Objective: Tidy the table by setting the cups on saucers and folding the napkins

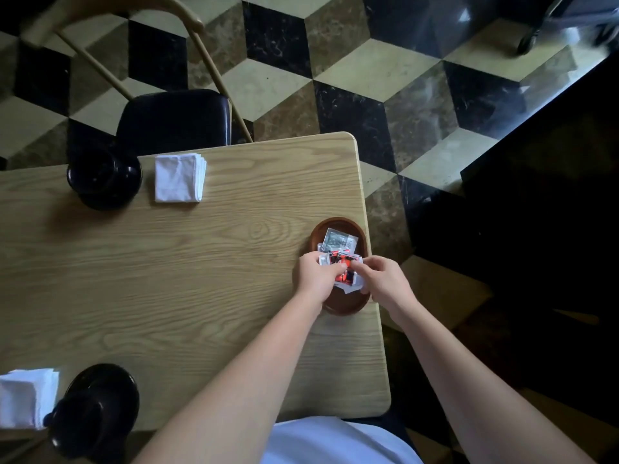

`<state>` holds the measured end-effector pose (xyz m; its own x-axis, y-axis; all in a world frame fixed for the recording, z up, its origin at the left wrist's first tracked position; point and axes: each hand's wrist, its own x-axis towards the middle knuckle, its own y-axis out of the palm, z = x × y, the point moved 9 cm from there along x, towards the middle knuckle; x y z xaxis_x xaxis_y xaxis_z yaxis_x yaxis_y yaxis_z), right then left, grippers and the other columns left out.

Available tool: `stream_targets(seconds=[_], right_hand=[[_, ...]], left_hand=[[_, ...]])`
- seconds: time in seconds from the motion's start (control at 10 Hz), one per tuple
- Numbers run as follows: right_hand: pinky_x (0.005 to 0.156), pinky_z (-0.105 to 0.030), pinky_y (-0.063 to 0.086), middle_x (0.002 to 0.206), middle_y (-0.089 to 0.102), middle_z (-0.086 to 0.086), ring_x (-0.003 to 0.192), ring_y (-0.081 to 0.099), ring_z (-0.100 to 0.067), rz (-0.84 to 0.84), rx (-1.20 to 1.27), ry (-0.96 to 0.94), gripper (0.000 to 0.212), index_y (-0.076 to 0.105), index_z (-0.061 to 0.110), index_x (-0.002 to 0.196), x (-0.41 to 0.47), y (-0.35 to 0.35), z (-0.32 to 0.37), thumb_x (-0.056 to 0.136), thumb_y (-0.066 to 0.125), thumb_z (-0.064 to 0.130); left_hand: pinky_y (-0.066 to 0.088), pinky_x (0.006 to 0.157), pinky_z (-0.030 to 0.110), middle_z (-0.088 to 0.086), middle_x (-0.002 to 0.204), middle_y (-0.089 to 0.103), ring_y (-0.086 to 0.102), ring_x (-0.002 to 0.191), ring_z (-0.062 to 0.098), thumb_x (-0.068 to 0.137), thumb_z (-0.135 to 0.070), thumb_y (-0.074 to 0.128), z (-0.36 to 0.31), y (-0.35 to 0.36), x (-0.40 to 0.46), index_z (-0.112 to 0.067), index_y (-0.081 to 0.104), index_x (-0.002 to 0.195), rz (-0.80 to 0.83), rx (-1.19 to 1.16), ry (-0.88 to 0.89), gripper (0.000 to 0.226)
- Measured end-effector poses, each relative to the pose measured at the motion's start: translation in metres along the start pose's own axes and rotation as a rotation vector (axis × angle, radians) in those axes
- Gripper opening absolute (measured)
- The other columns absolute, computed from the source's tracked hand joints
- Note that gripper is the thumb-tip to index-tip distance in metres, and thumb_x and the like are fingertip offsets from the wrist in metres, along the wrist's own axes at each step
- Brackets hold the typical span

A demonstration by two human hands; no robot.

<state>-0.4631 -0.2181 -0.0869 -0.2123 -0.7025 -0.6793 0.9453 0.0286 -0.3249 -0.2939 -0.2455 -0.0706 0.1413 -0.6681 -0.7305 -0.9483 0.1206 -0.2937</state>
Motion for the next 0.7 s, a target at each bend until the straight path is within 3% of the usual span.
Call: stream_targets(seconds=[0.1, 0.2, 0.3, 0.4, 0.5, 0.6, 0.7], right_hand=[[0.052, -0.026, 0.056, 0.078, 0.074, 0.001, 0.063, 0.071, -0.01, -0.031, -0.05, -0.044, 0.014, 0.073, 0.018, 0.093, -0.005, 0.008, 0.0, 0.091, 0.069, 0.031], [0.062, -0.034, 0.049, 0.086, 0.063, 0.005, 0.075, 0.061, -0.016, -0.131, -0.416, -0.233, 0.012, 0.07, 0.022, 0.092, -0.011, 0.008, 0.014, 0.092, 0.065, 0.033], [0.07, -0.034, 0.049, 0.094, 0.058, 0.003, 0.082, 0.059, -0.018, -0.172, -0.485, -0.273, 0.016, 0.067, 0.021, 0.103, -0.014, 0.006, 0.018, 0.092, 0.066, 0.032], [0.08, -0.037, 0.052, 0.103, 0.061, 0.0, 0.09, 0.06, -0.019, -0.152, -0.453, -0.264, 0.026, 0.06, 0.019, 0.11, -0.014, 0.003, 0.02, 0.09, 0.067, 0.032], [0.082, -0.04, 0.054, 0.107, 0.058, 0.0, 0.091, 0.061, -0.02, -0.154, -0.457, -0.257, 0.029, 0.057, 0.021, 0.111, -0.022, -0.005, 0.023, 0.089, 0.065, 0.038], [0.075, -0.037, 0.054, 0.11, 0.056, -0.002, 0.087, 0.061, -0.019, -0.158, -0.494, -0.271, 0.028, 0.056, 0.021, 0.112, -0.038, -0.006, 0.023, 0.094, 0.057, 0.042], [0.076, -0.037, 0.053, 0.118, 0.054, -0.004, 0.091, 0.063, -0.023, -0.135, -0.522, -0.29, 0.032, 0.054, 0.019, 0.118, -0.059, 0.008, 0.023, 0.094, 0.055, 0.04]], left_hand=[[0.053, 0.076, 0.033, 0.003, 0.093, 0.075, 0.069, 0.089, 0.024, 0.072, -0.019, 0.081, 0.0, -0.007, 0.0, -0.014, 0.073, 0.093, -0.103, 0.249, 0.04, 0.024], [0.039, 0.076, 0.028, 0.006, 0.108, 0.065, 0.059, 0.098, 0.024, 0.072, -0.019, 0.083, -0.003, -0.007, 0.0, -0.011, 0.06, 0.101, -0.168, 0.401, 0.091, 0.038], [0.039, 0.086, 0.031, 0.011, 0.118, 0.054, 0.054, 0.108, 0.03, 0.071, -0.018, 0.085, -0.007, -0.007, -0.008, -0.009, 0.052, 0.103, -0.24, 0.474, 0.14, 0.046], [0.046, 0.088, 0.041, 0.011, 0.121, 0.049, 0.055, 0.111, 0.033, 0.071, -0.03, 0.085, -0.013, -0.008, -0.016, -0.011, 0.048, 0.107, -0.279, 0.577, 0.157, 0.055], [0.047, 0.091, 0.042, 0.01, 0.12, 0.049, 0.053, 0.113, 0.032, 0.082, -0.044, 0.07, -0.017, -0.017, -0.03, -0.012, 0.053, 0.109, -0.279, 0.628, 0.204, 0.046], [0.042, 0.094, 0.038, 0.008, 0.117, 0.054, 0.048, 0.116, 0.03, 0.093, -0.045, 0.049, -0.018, -0.023, -0.051, -0.015, 0.062, 0.11, -0.253, 0.827, 0.388, 0.037], [0.039, 0.1, 0.04, 0.007, 0.127, 0.053, 0.044, 0.121, 0.028, 0.094, -0.044, 0.044, 0.0, -0.032, -0.071, -0.022, 0.054, 0.126, -0.221, 1.004, 0.487, 0.04]])
